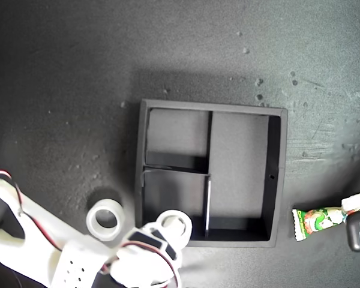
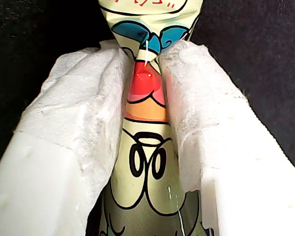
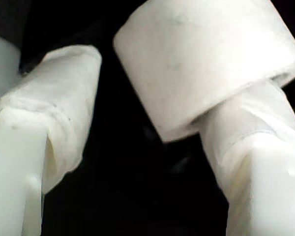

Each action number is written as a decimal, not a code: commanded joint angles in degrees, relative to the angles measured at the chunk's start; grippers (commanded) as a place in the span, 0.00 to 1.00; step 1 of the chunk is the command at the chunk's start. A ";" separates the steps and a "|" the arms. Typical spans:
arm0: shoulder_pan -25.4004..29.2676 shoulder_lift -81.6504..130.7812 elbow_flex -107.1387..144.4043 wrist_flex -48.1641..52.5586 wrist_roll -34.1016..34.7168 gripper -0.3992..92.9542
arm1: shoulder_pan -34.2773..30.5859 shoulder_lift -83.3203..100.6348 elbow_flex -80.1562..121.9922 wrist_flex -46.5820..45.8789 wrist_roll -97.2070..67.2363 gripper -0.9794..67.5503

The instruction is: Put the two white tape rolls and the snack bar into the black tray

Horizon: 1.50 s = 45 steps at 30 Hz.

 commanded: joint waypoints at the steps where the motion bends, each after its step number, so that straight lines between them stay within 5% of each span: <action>1: -2.90 5.89 2.37 0.88 1.14 0.16 | 0.70 0.88 -3.69 1.23 -3.96 0.01; 12: -7.82 15.82 12.13 0.88 3.16 0.16 | 3.78 0.97 -4.57 2.81 -5.27 0.01; 18: -11.87 34.98 27.07 0.88 4.48 0.16 | 11.16 0.97 -13.89 19.42 6.15 0.01; 22: -12.04 48.78 41.04 0.88 -0.70 0.16 | 13.89 0.97 -19.60 29.09 15.38 0.01; 26: -6.68 56.43 51.42 0.88 -8.17 0.16 | 14.06 0.88 -19.25 29.79 24.08 0.01; 29: 0.26 55.72 53.00 0.62 -12.30 0.16 | 18.02 0.26 -22.06 30.67 15.47 0.01; 36: 13.27 48.08 54.32 -0.18 -22.94 0.17 | 32.43 0.09 -28.21 16.52 -42.28 0.01; 45: 14.41 49.83 73.12 -20.65 -24.08 0.17 | 31.11 -3.78 -48.43 18.98 -80.51 0.01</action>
